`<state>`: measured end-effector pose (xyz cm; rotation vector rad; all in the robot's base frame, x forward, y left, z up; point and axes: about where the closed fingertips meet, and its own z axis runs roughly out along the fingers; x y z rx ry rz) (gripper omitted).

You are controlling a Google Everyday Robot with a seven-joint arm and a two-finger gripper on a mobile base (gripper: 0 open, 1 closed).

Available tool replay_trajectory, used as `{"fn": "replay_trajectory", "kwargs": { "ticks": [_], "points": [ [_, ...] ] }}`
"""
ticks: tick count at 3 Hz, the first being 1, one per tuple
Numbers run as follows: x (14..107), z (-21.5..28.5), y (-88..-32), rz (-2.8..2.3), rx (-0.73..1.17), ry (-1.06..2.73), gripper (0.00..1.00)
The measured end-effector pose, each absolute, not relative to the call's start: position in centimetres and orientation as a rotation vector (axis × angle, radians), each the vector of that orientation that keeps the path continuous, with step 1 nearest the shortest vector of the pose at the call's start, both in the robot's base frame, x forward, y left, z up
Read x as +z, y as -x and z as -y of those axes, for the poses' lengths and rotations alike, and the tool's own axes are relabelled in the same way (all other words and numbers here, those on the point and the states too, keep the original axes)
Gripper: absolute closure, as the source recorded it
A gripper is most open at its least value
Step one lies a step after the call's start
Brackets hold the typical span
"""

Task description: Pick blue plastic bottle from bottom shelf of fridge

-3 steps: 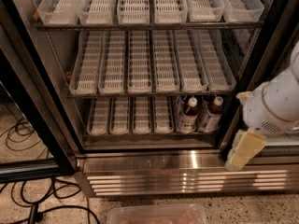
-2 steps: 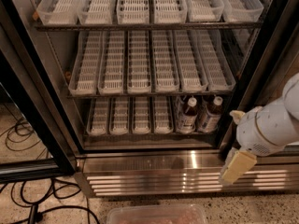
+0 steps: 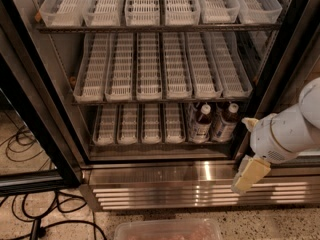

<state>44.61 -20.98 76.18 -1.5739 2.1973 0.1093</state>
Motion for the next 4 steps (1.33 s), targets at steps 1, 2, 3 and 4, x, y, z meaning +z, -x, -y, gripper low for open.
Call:
{"fn": "replay_trajectory", "kwargs": {
  "ticks": [1,2,3,4],
  "points": [
    [74.1,20.4,-43.9,-2.211,0.136,1.513,0.0],
    [70.1,19.4,-42.1,-2.229,0.173,1.393,0.0],
    [66.7,18.5,-41.9,-2.212,0.212,1.235,0.0],
    [64.6,17.7,-43.4,-2.138,0.229,1.075,0.0]
  ]
}}
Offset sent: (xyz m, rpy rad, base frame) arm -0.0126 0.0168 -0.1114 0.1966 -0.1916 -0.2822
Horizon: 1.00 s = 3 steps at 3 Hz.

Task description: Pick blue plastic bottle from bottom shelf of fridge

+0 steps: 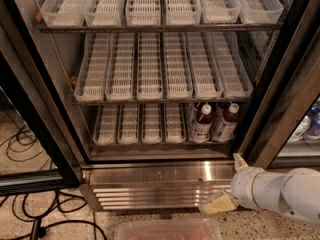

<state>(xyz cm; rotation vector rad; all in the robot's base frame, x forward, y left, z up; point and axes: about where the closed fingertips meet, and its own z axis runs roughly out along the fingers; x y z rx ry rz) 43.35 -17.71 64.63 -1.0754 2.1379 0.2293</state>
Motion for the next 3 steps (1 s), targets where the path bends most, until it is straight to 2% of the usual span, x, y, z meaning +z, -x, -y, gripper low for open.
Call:
{"fn": "replay_trajectory", "kwargs": {
  "ticks": [1,3],
  "points": [
    [63.4,17.0,-45.6,-2.04,0.243,0.95,0.0],
    [62.4,17.0,-46.6,-1.978,0.23,0.849,0.0]
  ]
}}
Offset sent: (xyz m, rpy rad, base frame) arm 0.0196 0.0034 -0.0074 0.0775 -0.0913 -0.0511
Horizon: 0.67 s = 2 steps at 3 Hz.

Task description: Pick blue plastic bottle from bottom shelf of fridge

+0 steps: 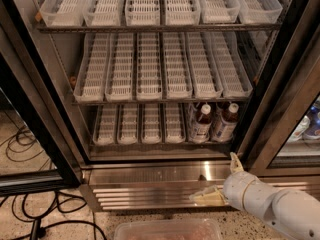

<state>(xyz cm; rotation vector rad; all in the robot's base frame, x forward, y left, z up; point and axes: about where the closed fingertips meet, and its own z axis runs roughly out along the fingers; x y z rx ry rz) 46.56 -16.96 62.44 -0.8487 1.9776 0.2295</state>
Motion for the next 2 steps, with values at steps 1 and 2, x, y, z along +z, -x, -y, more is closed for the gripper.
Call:
{"fn": "replay_trajectory", "kwargs": {
  "ticks": [1,2],
  "points": [
    [61.7,16.3,-49.1,-1.89,0.205,0.715,0.17],
    [61.3,16.1,-51.3,-1.818,0.174,0.601,0.19]
  ]
}}
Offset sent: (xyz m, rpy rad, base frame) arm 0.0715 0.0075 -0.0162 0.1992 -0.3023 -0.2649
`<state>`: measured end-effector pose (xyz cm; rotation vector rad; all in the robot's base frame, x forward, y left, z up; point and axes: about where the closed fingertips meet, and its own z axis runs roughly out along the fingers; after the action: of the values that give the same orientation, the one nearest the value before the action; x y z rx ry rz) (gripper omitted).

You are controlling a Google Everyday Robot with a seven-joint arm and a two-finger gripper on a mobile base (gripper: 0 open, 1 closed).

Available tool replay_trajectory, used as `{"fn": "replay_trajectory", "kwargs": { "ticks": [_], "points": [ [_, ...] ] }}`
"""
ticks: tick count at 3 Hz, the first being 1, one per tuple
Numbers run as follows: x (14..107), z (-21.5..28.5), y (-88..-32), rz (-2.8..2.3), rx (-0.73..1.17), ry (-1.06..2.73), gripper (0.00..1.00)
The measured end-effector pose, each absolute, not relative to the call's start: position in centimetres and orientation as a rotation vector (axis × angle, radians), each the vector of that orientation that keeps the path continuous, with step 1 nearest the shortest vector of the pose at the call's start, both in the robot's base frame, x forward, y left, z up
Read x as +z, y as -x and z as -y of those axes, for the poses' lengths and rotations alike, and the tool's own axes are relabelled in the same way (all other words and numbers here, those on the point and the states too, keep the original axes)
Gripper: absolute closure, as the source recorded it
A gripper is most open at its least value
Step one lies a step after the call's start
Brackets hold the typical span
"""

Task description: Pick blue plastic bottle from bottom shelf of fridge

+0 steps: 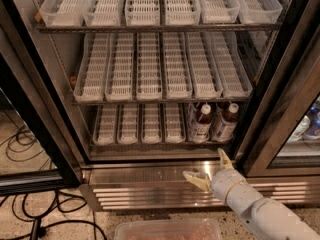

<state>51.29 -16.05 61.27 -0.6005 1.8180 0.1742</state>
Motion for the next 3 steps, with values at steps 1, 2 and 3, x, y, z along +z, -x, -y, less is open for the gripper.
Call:
{"fn": "replay_trajectory", "kwargs": {
  "ticks": [1,2,3],
  "points": [
    [61.37,15.62,-52.68,-1.766,0.157,0.544,0.23],
    [61.21,15.6,-52.74,-1.766,0.158,0.537,0.24],
    [61.21,15.59,-52.75,-1.766,0.158,0.537,0.16]
  ]
}}
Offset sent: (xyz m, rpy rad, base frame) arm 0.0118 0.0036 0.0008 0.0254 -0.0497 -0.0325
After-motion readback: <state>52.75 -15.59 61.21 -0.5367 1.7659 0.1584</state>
